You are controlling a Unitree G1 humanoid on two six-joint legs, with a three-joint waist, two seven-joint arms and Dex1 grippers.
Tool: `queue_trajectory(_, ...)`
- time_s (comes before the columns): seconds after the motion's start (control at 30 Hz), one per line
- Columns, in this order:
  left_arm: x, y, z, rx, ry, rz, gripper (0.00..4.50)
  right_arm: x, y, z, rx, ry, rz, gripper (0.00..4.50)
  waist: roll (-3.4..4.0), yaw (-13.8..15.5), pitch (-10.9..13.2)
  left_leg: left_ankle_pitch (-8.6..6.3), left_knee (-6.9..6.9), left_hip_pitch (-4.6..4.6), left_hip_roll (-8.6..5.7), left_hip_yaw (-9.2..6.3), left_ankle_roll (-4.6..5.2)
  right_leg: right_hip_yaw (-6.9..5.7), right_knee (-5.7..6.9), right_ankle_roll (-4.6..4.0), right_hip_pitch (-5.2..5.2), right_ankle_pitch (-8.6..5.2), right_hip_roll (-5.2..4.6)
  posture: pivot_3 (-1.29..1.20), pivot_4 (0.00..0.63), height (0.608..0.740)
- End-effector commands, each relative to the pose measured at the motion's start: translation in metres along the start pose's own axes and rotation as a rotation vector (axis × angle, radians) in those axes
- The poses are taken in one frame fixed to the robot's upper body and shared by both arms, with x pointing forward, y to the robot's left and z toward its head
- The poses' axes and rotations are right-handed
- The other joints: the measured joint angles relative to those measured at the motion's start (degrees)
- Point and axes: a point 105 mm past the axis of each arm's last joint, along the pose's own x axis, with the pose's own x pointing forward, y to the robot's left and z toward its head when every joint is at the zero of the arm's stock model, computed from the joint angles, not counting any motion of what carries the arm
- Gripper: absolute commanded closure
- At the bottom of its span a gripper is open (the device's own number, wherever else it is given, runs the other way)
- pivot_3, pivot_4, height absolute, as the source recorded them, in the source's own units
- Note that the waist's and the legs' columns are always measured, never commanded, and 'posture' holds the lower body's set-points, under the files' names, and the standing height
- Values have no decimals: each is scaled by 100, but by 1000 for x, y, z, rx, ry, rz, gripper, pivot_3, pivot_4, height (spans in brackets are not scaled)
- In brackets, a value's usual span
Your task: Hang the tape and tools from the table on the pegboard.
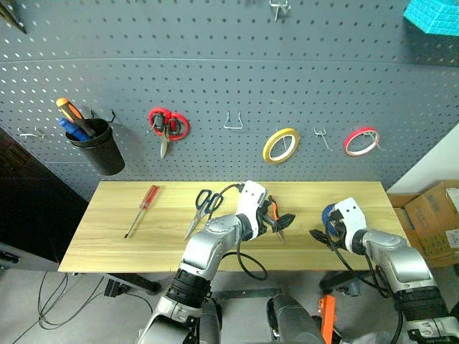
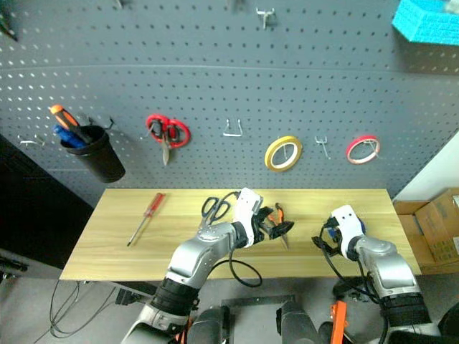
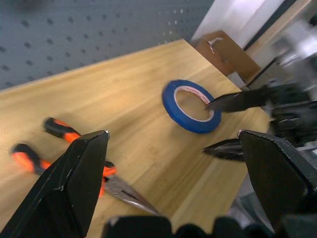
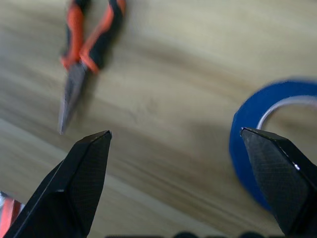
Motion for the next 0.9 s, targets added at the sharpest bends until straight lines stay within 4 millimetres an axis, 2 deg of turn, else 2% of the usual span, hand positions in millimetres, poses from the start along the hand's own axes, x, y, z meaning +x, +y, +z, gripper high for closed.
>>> queue_trajectory(0.03,12,-21,1,12,6,-82,26,1,-18,10,-10,-13,-36,0,7,-10,91,0,4,-8,-3,0,0,2,-1,3,-4,1,-2,-47,283,740)
queue_trajectory(0.37,23,-39,-4,-2,34,-147,26,3,-48,19,-29,-3,-104,0,-7,-39,379,-6,7,-18,-5,9,8,15,-2,37,-14,10,-3,-45,335,740)
queue_trajectory(0.5,23,-44,-7,-12,44,-164,26,4,-51,10,22,36,-102,0,-8,-41,478,-8,5,-23,-5,13,8,20,0,50,-21,13,-3,-39,348,740)
queue_trajectory(0.67,25,-47,-11,-15,58,-171,26,8,-47,4,93,65,-45,0,-36,-42,516,-10,8,-32,-5,19,7,31,-1,57,-30,14,-3,-34,356,740)
queue_trajectory(0.77,26,-47,-9,-17,55,-170,0,8,-51,2,77,79,-57,585,-54,-42,526,-10,9,-32,-6,19,7,32,-1,58,-30,14,-3,-30,351,740)
queue_trajectory(0.9,27,-47,-7,-18,51,-167,0,8,-57,2,72,78,-88,1906,-62,-43,535,-11,8,-32,-6,20,6,32,-3,58,-31,14,-3,-25,335,740)
